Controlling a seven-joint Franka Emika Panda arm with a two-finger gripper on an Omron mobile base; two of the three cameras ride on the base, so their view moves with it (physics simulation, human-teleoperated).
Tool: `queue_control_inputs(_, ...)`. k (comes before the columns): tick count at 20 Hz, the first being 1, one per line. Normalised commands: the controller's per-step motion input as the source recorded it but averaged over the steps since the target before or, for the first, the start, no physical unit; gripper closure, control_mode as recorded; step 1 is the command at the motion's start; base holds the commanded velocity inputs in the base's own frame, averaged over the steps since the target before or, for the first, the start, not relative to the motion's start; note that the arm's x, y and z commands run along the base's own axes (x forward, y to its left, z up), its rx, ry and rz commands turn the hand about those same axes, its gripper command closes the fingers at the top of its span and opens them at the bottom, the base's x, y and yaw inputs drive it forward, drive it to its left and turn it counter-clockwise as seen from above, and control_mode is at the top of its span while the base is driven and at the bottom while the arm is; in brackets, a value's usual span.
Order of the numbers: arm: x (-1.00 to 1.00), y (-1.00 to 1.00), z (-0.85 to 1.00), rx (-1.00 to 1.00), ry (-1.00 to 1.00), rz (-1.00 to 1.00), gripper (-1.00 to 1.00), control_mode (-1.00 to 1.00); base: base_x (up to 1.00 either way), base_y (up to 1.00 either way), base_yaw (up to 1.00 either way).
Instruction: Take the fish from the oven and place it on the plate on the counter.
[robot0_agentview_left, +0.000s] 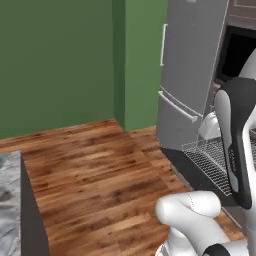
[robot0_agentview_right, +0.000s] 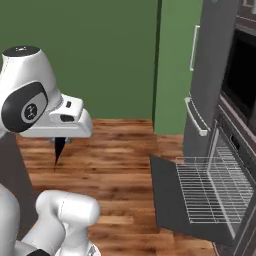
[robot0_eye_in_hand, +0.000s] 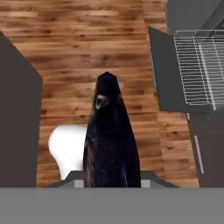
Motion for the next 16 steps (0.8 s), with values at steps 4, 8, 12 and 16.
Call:
queue_control_inputs(4,0.0,0.0,0.0,0.0,0.0,0.0,1.0,1.0,0.26,-0.01,0.98)
queue_control_inputs(8,0.0,0.0,0.0,0.0,0.0,0.0,1.0,1.0,0.23,-0.09,0.94)
queue_control_inputs(12,0.0,0.0,0.0,0.0,0.0,0.0,1.0,1.0,0.08,0.0,0.89)
queue_control_inputs(16,0.0,0.0,0.0,0.0,0.0,0.0,1.0,1.0,0.19,0.04,0.81)
